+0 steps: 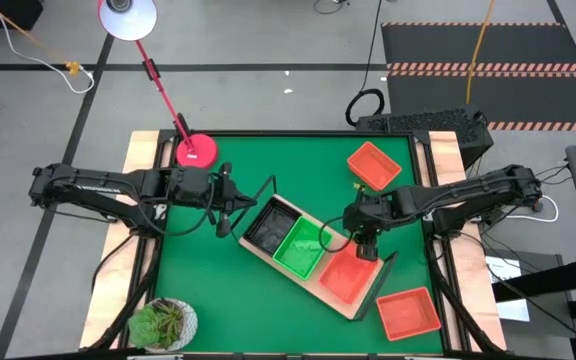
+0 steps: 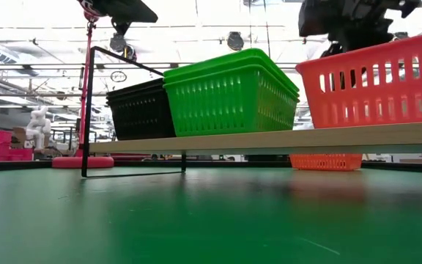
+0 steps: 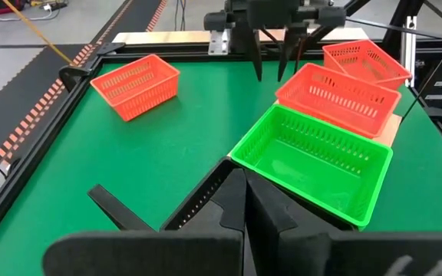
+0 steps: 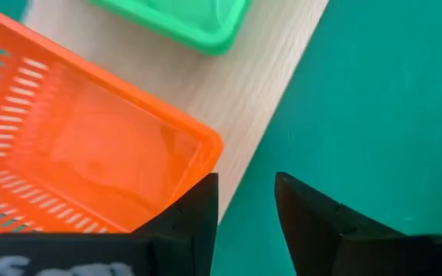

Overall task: Stack baskets on shelf by color
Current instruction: Stack the top orange bin on the orange bin on the shelf

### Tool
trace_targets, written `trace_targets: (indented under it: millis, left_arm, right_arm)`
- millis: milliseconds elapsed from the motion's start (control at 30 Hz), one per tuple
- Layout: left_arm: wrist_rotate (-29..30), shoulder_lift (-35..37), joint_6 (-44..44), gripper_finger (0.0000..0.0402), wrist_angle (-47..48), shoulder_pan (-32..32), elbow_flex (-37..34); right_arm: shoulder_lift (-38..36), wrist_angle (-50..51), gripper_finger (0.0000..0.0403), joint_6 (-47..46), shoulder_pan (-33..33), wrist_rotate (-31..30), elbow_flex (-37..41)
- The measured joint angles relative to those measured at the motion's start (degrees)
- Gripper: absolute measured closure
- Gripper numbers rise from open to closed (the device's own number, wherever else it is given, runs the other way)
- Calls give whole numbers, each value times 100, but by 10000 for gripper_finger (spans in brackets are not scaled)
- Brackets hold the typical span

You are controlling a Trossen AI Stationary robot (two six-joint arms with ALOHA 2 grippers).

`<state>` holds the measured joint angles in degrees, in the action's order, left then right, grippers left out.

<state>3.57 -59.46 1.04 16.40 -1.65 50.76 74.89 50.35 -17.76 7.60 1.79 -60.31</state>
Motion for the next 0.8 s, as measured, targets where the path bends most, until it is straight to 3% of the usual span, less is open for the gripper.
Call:
trace_targets:
  millis: [167,333,500,633,800]
  left_arm:
    - [0,0,2,401,0,0,0]
    - [0,0,72,401,-20,0,0]
    - [0,0,138,401,-74,0,0]
    - [-1,0,141,401,-107,0,0]
    - [-2,0,140,401,-105,0,0]
  right_arm:
    - [-245,75,280,-18,-2,-106,0]
    - [-311,367,280,102,-194,-1271,0]
    - [-270,642,280,721,-937,-2288,0]
    - [-273,425,280,1668,-1805,-2239,80]
    - [-273,216,280,2255,-2885,-1508,309]
